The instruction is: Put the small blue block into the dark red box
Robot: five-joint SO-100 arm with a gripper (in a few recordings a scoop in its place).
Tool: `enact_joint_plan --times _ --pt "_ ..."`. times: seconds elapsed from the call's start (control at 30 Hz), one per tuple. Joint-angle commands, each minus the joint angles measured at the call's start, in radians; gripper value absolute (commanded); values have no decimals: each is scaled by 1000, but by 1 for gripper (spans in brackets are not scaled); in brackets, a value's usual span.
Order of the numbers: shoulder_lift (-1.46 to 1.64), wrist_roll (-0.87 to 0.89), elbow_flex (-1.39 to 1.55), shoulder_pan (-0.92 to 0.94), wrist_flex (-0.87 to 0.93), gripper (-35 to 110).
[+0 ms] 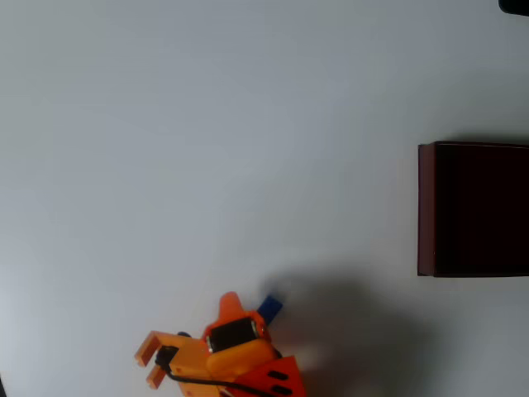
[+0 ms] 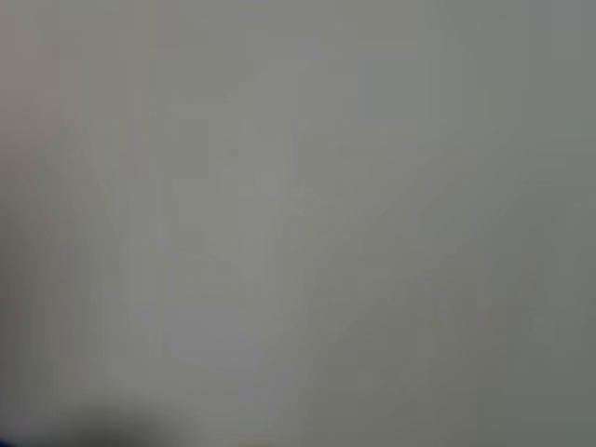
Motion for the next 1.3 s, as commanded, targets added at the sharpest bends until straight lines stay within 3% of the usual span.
enact_joint_plan --times 0.0,0.73,0.87,1.13,1.27 --pt "5 -29 3 9 11 0" --pt "5 -2 2 35 11 0" --pt "5 124 2 84 2 0" --pt "6 701 -11 112 -83 2" --pt "6 994 -75 218 -20 8"
